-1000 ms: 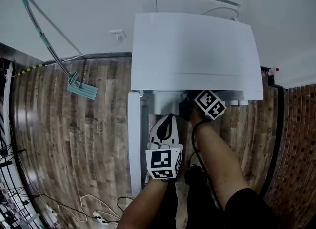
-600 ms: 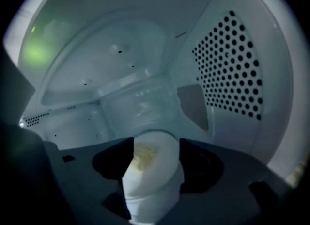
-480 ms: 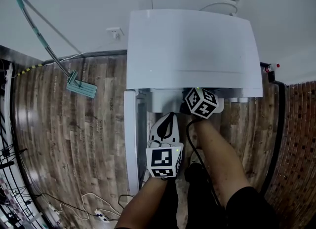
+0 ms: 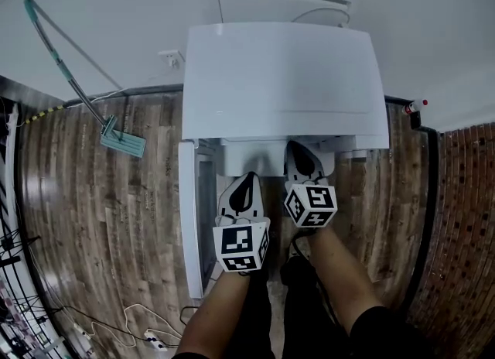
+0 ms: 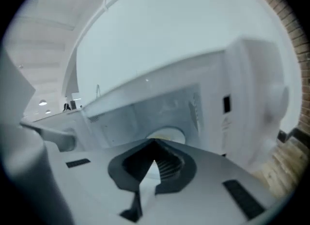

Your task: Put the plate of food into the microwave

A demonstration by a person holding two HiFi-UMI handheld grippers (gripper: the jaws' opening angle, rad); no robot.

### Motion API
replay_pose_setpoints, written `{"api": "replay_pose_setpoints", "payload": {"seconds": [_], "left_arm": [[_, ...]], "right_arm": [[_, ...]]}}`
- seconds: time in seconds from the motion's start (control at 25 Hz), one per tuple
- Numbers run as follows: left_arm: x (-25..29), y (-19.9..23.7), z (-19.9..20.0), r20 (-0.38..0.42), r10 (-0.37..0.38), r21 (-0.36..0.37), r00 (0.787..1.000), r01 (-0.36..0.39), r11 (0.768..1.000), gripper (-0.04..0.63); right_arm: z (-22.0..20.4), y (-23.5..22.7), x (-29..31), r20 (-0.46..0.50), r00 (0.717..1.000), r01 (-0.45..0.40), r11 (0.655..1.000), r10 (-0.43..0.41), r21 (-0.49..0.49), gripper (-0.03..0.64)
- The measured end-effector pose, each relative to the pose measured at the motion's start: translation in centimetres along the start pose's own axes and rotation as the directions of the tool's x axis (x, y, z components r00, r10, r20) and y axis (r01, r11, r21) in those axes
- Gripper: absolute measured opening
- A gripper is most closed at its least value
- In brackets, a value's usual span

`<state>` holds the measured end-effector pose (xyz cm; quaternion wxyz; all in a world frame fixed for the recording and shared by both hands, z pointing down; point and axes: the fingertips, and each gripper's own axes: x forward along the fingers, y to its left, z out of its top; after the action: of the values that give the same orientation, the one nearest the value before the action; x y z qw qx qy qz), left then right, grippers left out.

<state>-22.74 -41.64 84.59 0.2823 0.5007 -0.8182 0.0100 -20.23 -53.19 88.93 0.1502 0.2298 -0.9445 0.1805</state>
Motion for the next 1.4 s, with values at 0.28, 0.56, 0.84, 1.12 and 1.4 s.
{"api": "replay_pose_setpoints", "payload": {"seconds": [0.28, 0.56, 0.84, 1.12, 1.4], "left_arm": [[-3.1, -4.6, 3.8, 0.03, -0.011, 0.03, 0.999, 0.01, 1.0, -0.002], [-8.3, -10.7, 11.5, 0.063, 0.002, 0.035, 0.998, -0.004, 0.999, -0.002], [-14.9, -16.3, 19.2, 0.104, 0.01, 0.011, 0.995, -0.011, 1.0, -0.002], [-20.4, -18.1, 24.7, 0.163, 0.074, 0.04, 0.984, -0.081, 0.996, -0.002], [-24.4, -19.8, 27.1, 0.216, 0.075, 0.064, 0.974, -0.091, 0.994, -0.002]], "right_arm": [[7.1, 1.7, -10.0, 0.067, 0.997, -0.045, 0.997, 0.049, -0.069, 0.012], [16.6, 2.6, -18.8, 0.078, 0.994, -0.07, 0.997, 0.072, -0.027, 0.012], [25.7, 5.4, -25.1, 0.102, 0.982, -0.156, 0.988, 0.156, -0.016, 0.012], [32.5, 8.2, -28.8, 0.148, 0.958, -0.246, 0.969, 0.246, -0.02, 0.012], [35.2, 10.7, -31.0, 0.172, 0.933, -0.312, 0.949, 0.316, -0.05, 0.012]]}}
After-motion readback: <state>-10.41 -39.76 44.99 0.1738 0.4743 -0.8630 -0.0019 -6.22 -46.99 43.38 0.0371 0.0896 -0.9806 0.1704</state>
